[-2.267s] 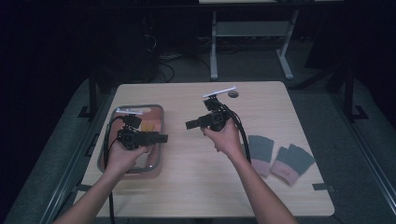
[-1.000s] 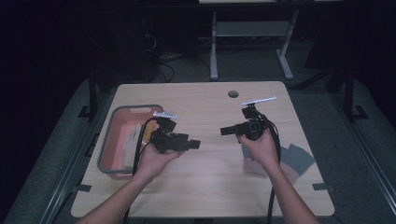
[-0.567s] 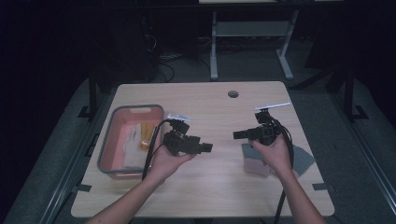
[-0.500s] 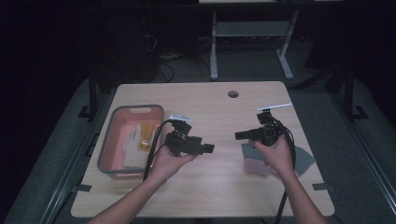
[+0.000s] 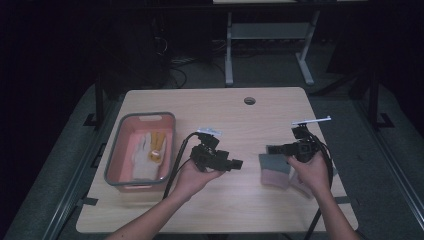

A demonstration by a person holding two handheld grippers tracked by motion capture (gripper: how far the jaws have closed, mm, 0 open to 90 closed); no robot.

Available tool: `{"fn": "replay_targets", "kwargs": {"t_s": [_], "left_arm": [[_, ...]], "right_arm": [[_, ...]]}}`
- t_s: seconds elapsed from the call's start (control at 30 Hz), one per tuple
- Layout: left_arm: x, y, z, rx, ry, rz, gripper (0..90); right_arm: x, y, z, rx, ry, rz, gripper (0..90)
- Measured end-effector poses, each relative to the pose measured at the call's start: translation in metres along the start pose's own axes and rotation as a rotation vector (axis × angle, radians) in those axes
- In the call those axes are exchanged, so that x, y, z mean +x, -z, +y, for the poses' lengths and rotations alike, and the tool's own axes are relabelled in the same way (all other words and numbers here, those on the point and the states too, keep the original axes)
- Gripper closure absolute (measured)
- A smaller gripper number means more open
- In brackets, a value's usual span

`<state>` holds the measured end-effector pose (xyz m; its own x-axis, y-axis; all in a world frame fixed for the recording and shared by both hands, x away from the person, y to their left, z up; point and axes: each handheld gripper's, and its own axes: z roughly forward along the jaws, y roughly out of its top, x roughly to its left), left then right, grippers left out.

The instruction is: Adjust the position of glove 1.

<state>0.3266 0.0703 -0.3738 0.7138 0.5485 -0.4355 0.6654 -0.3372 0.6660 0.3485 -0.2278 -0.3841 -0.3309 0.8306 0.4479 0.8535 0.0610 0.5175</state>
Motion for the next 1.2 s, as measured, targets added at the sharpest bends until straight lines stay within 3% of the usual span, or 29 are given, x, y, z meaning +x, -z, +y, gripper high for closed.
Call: {"fn": "replay_targets", "kwargs": {"t_s": [0.43, 0.67, 0.93, 1.2], "left_arm": [[-0.006, -0.022, -0.002, 0.017, -0.017, -0.021, 27.3], [-0.006, -0.029, -0.004, 0.015, -0.011, -0.027, 26.9], [-0.011, -0.041, -0.009, 0.031, -0.019, -0.04, 27.0], [-0.016, -0.053, -0.011, 0.035, -0.031, -0.051, 27.0]], "right_arm": [[-0.02, 0.01, -0.018, 0.002, -0.004, -0.057, 53.9], [-0.036, 0.018, -0.032, 0.006, -0.039, -0.11, 54.1], [-0.052, 0.027, -0.044, 0.002, -0.072, -0.136, 54.3], [-0.063, 0.03, -0.053, 0.011, -0.075, -0.199, 54.4]]}}
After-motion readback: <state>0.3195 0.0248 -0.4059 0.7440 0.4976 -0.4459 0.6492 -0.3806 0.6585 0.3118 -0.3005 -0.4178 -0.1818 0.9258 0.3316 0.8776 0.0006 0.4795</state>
